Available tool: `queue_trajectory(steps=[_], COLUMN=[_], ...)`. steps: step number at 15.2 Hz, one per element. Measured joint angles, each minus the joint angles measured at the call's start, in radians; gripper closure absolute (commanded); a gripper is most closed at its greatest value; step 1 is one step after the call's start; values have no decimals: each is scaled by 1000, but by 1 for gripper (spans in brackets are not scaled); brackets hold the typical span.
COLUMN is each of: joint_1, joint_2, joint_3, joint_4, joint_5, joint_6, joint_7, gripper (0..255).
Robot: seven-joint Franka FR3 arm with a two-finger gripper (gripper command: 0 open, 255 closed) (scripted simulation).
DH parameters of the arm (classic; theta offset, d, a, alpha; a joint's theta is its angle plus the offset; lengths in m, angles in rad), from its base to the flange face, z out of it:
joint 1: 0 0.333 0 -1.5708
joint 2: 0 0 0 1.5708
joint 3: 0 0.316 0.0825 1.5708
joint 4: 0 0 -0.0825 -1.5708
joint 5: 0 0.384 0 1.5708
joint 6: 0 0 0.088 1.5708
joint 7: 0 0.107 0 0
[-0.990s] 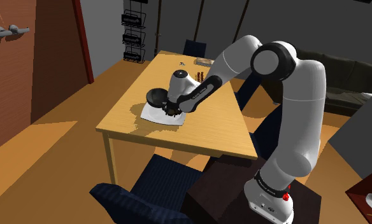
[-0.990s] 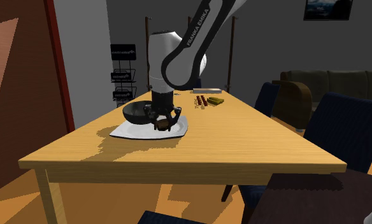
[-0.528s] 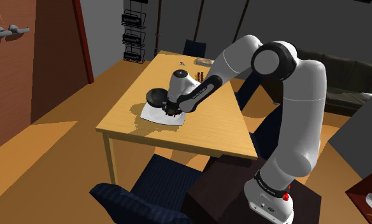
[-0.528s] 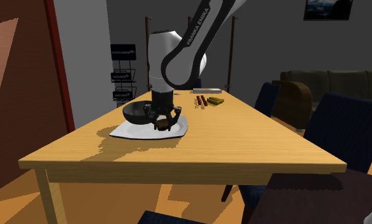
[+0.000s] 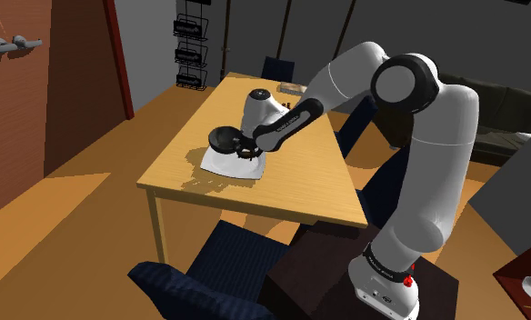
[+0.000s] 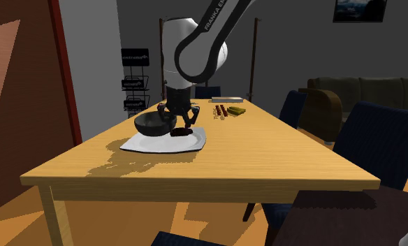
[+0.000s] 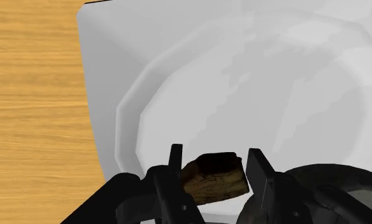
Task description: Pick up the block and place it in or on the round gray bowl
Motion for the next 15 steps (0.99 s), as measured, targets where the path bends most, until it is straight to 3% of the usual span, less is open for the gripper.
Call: queue_trajectory(steps=[15], joint_1=[-20], joint_2=[-131], joint_3=[38], joint_4=[34], joint_5=[86], joint_6=[-159], joint_7=[-90], gripper=[255])
